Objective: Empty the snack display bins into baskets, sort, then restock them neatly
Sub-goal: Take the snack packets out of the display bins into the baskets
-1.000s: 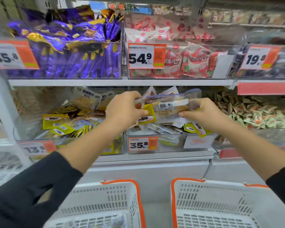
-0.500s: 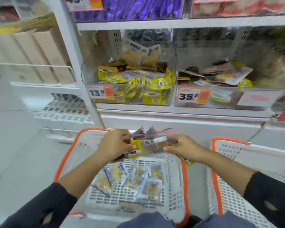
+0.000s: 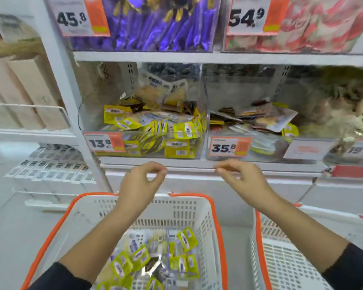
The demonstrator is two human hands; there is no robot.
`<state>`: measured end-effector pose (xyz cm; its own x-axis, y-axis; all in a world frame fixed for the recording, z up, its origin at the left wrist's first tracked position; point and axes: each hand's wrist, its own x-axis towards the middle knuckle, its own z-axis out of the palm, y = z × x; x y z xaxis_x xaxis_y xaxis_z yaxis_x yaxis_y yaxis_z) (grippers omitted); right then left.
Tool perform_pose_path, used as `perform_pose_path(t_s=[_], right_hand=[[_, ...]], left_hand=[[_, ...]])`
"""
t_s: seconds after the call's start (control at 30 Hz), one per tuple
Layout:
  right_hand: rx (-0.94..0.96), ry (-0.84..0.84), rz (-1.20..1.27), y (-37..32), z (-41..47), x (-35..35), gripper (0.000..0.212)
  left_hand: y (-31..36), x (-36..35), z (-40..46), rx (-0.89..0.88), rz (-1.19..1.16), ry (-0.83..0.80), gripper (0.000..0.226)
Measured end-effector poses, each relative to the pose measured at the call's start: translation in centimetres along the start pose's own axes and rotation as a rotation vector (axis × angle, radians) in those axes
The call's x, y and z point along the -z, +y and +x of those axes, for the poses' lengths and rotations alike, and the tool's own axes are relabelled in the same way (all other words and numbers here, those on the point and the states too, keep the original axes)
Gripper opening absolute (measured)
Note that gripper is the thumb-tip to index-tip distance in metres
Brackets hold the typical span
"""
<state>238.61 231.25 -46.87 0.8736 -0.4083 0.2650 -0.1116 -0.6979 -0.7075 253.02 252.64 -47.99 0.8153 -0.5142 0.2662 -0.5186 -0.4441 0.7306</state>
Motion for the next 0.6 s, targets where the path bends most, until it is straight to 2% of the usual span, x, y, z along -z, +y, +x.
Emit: perform_pose_path(t_s=[0.1,0.17,0.27,0.4,0.47,0.53,0.6], right_hand=[[0.067,0.228,0.053,-1.7,2.6,5.2,0.008],[0.040,0.280,-0.082,-1.2,4.5,8.0,0.009],[-0.156,0.125,-0.337,1.5,7.1,11.7,0.021],[-0.342,-0.167,-0.593,6.6,9.7,15.1,0.065],[-0.383,-0.256,-0.603,8.7,11.2,16.3,0.089],[-0.411,-0.357,-0.563,9.8,12.8,16.8,0.122],[-0.408,-0.444,-0.627,10.3,14.5,16.3,0.138]], left_hand=[[6.8,0.6,3.7,-0.188,-0.017,0.079,0.009],[10.4,-0.4,6.3,-0.294,0.031,0.093,0.019],[13.6,-3.7,9.9,-0.417,0.158,-0.004,0.017],[15.7,-8.5,13.7,-0.493,0.429,-0.187,0.029],[16.5,-10.2,16.0,-0.469,0.564,-0.309,0.048],[17.2,-11.3,18.2,-0.365,0.713,-0.506,0.080],[17.8,-12.5,20.2,-0.246,0.844,-0.712,0.108]])
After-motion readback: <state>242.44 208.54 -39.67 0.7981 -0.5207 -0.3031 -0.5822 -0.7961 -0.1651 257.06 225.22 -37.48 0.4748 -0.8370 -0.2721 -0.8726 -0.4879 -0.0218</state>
